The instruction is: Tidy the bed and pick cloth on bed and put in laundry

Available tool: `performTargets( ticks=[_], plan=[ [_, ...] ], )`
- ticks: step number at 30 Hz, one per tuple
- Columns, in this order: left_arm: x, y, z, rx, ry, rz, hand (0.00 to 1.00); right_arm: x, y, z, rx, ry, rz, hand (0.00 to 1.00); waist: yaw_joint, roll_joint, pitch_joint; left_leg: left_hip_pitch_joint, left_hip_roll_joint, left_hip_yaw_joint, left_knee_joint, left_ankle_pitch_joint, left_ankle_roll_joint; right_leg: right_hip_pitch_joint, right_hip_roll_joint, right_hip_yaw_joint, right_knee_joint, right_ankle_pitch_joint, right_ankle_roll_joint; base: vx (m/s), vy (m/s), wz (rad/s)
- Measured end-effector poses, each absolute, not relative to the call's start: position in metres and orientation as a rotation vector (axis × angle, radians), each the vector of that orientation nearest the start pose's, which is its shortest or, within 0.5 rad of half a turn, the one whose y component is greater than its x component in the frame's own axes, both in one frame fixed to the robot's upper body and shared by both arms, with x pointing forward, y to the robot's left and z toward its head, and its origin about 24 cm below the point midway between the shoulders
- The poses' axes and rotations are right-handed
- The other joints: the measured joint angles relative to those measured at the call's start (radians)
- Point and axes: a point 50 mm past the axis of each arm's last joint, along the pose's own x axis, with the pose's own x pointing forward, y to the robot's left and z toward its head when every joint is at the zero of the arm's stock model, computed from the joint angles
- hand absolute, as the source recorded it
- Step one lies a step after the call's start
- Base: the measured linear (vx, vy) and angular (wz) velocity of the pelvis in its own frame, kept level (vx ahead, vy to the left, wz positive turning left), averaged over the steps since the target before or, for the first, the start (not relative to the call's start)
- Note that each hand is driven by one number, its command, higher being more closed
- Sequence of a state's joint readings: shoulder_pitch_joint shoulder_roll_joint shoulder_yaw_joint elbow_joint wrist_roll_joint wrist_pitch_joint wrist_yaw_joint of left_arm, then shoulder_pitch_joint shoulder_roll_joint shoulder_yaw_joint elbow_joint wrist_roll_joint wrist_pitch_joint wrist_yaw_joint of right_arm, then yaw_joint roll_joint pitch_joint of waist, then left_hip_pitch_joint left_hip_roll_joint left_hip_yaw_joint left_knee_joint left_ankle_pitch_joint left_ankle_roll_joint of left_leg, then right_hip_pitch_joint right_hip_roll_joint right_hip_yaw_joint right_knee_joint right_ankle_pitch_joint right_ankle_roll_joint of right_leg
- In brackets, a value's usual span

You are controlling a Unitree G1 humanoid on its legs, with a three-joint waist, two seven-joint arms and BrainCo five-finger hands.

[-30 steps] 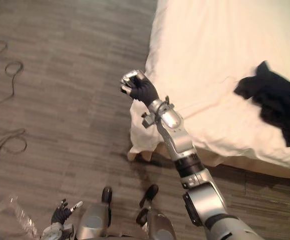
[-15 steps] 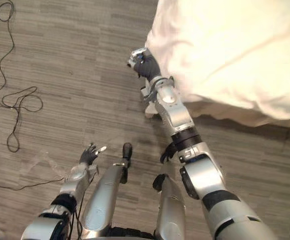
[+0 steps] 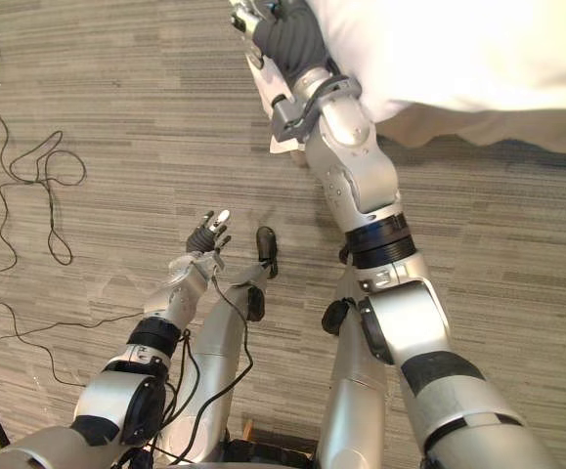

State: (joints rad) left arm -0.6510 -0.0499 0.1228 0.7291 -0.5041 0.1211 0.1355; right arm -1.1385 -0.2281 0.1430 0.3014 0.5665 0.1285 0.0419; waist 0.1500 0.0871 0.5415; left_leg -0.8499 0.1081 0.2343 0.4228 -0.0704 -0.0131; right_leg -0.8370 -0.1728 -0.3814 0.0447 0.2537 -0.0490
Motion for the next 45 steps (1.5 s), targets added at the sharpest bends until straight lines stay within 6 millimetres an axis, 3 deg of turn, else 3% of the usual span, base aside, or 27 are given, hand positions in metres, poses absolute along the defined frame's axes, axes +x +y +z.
performTargets(
  ticks=[4,8,10,12,16,19,23,25,28,31,34,36,38,40,43,45],
  plan=[
    [0.356,0.106,0.041,-0.573,0.328,0.1,0.0,0.36,-0.066,0.298,0.249,-0.538,0.591,1.0,-0.028,-0.005,-0.001,0.013,0.01,0.028,0.017,-0.013,0.004,0.009,-0.001,0.011,0.009,-0.003,0.0,0.01,-0.004,-0.06],
    [0.352,0.118,0.036,-0.626,0.347,0.175,0.0,0.364,-0.072,0.25,0.3,-0.452,0.605,1.0,-0.056,-0.012,-0.002,0.07,0.026,0.07,0.036,-0.047,0.011,0.06,0.001,0.026,0.002,-0.006,0.002,0.03,0.006,-0.3],
    [0.349,0.122,0.033,-0.629,0.351,0.197,0.0,0.37,-0.103,0.209,0.398,-0.37,0.489,1.0,-0.066,-0.022,-0.004,0.124,0.033,0.101,0.036,-0.065,0.014,0.103,0.0,0.03,-0.008,-0.01,0.009,0.04,0.009,-0.36],
    [0.345,0.13,0.027,-0.617,0.36,0.219,0.0,0.371,-0.139,0.184,0.483,-0.347,0.341,1.0,-0.092,-0.03,-0.004,0.164,0.035,0.122,0.034,-0.082,0.017,0.134,-0.002,0.031,-0.017,-0.012,0.017,0.07,0.009,-0.4],
    [0.335,0.148,0.011,-0.581,0.398,0.27,0.0,0.355,-0.197,0.152,0.523,-0.384,0.17,1.0,-0.141,-0.058,-0.008,0.291,0.053,0.178,0.024,-0.124,0.005,0.232,0.017,0.053,-0.049,0.008,0.029,0.11,-0.004,-0.52],
    [0.334,0.153,0.01,-0.55,0.399,0.26,0.0,0.341,-0.221,0.127,0.527,-0.372,0.107,1.0,-0.148,-0.078,-0.024,0.403,0.048,0.202,-0.041,-0.118,-0.008,0.31,0.033,0.068,-0.074,0.005,0.026,0.13,-0.025,-0.31],
    [0.33,0.167,-0.001,-0.485,0.427,0.241,0.0,0.333,-0.248,0.106,0.52,-0.328,0.05,1.0,-0.163,-0.082,-0.046,0.509,0.012,0.205,-0.15,-0.085,-0.022,0.383,0.032,0.07,-0.112,-0.001,0.028,0.12,0.007,-0.03],
    [0.32,0.182,-0.012,-0.46,0.453,0.259,0.0,0.328,-0.261,0.111,0.501,-0.373,0.077,1.0,-0.168,-0.08,-0.047,0.559,-0.002,0.203,-0.191,-0.075,-0.026,0.423,0.033,0.071,-0.13,-0.001,0.028,0.09,0.055,-0.05],
    [0.294,0.199,-0.037,-0.427,0.53,0.279,0.0,0.309,-0.279,0.156,0.441,-0.603,0.224,1.0,-0.182,-0.061,-0.076,0.61,-0.022,0.196,-0.239,-0.066,-0.023,0.459,0.028,0.073,-0.139,-0.003,0.034,0.08,0.097,0.0],
    [0.265,0.201,-0.066,-0.408,0.643,0.281,0.0,0.296,-0.274,0.194,0.384,-0.761,0.422,1.0,-0.188,-0.045,-0.138,0.651,-0.042,0.194,-0.279,-0.056,-0.016,0.481,0.023,0.079,-0.14,-0.006,0.047,0.09,0.112,-0.03],
    [0.244,0.188,-0.087,-0.399,0.736,0.25,0.0,0.297,-0.255,0.222,0.402,-0.828,0.625,1.0,-0.189,-0.018,-0.168,0.694,-0.066,0.189,-0.312,-0.045,-0.007,0.508,0.005,0.09,-0.141,-0.001,0.059,0.04,0.102,-0.01],
    [0.235,0.177,-0.096,-0.398,0.771,0.227,0.0,0.304,-0.232,0.246,0.423,-0.82,0.788,1.0,-0.19,0.007,-0.182,0.693,-0.092,0.184,-0.33,-0.037,0.004,0.499,-0.018,0.095,-0.144,0.004,0.073,-0.02,0.1,0.05],
    [0.231,0.171,-0.1,-0.411,0.782,0.218,0.0,0.311,-0.209,0.257,0.446,-0.768,0.89,1.0,-0.189,0.023,-0.183,0.691,-0.109,0.178,-0.347,-0.025,0.011,0.492,-0.034,0.096,-0.147,0.008,0.079,-0.05,0.083,0.11],
    [0.227,0.166,-0.104,-0.404,0.792,0.192,0.0,0.32,-0.175,0.268,0.471,-0.694,1.008,1.0,-0.185,0.037,-0.181,0.671,-0.121,0.165,-0.351,-0.016,0.012,0.474,-0.046,0.096,-0.147,0.008,0.087,-0.07,0.052,0.17],
    [0.234,0.162,-0.101,-0.418,0.775,0.177,0.0,0.324,-0.133,0.287,0.51,-0.649,1.119,1.0,-0.176,0.062,-0.165,0.623,-0.133,0.156,-0.35,0.002,0.014,0.43,-0.058,0.094,-0.147,0.032,0.077,-0.04,-0.013,0.16],
    [0.246,0.158,-0.094,-0.43,0.735,0.145,0.0,0.327,-0.119,0.3,0.555,-0.637,1.126,1.0,-0.158,0.078,-0.158,0.58,-0.14,0.15,-0.348,0.015,0.016,0.39,-0.062,0.094,-0.142,0.048,0.076,-0.03,-0.042,0.19]
  ],
)
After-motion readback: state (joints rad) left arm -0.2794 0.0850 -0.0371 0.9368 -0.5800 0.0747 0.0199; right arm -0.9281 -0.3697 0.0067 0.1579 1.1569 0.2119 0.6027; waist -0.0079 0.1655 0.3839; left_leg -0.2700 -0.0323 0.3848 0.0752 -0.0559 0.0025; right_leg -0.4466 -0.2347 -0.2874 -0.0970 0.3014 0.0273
